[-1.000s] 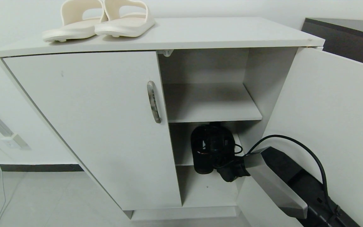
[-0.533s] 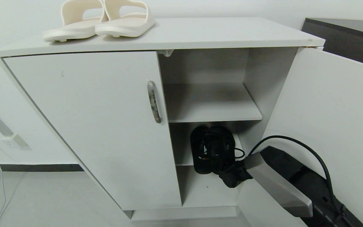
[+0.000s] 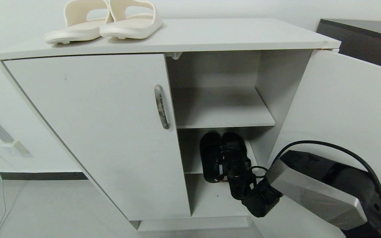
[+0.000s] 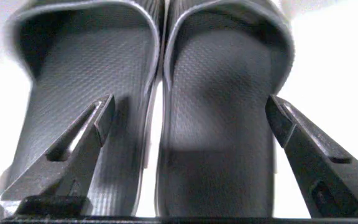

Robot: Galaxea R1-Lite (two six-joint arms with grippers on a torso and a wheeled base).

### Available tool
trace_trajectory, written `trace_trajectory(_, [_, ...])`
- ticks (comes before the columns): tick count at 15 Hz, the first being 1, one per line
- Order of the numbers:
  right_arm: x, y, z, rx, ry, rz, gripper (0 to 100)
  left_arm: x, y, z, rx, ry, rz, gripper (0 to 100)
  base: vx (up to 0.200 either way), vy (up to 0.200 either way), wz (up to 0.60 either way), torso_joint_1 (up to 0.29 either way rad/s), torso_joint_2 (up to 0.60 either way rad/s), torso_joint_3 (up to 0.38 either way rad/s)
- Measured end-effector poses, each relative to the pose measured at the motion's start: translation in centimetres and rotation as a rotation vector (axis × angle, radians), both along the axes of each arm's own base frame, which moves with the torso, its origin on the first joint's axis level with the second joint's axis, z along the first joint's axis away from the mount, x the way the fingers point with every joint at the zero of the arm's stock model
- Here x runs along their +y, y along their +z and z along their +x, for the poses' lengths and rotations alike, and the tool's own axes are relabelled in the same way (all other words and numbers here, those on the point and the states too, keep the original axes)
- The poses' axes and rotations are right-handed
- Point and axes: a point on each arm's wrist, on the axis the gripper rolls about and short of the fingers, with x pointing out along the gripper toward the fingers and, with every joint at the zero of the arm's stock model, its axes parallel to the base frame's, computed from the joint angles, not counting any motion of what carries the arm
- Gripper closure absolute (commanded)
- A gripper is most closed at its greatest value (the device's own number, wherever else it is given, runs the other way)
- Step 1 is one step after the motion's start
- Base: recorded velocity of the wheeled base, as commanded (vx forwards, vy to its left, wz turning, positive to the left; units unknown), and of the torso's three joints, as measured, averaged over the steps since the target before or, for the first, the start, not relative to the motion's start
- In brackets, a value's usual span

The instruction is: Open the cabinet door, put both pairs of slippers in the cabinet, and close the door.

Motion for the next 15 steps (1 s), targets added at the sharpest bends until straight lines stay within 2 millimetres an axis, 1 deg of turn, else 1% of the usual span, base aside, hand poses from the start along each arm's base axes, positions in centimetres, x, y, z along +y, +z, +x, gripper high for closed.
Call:
trace_trajectory(2, [-0.5,0.7,-2.3,0.001,0.023,0.001,0,0.0,0.0,0.0,0.000,0.000,0.000,100,0.000,0.000,0.00,0.000,0.00,0.000])
trace_trajectory(4, [-0.8,1.9,-4.6,-0.031,0.052,0.031,0,0.0,0.0,0.0,0.000,-0.001,0.000,100,0.000,0.000,0.00,0.000,0.00,0.000])
trace_trajectory(6, [-0.8,2.5,-5.9,-0.036,0.073,0.030,0,0.0,0.0,0.0,0.000,0.000,0.000,100,0.000,0.000,0.00,0.000,0.00,0.000])
trace_trajectory(12, [-1.1,2.9,-6.7,-0.035,0.079,0.030,0,0.0,0.0,0.0,0.001,0.000,-0.004,100,0.000,0.000,0.00,0.000,0.00,0.000])
trace_trajectory(15, [-1.3,2.6,-6.9,-0.030,0.078,0.024,0,0.0,0.0,0.0,0.001,0.000,-0.004,100,-0.200,0.000,0.00,0.001,0.00,0.002])
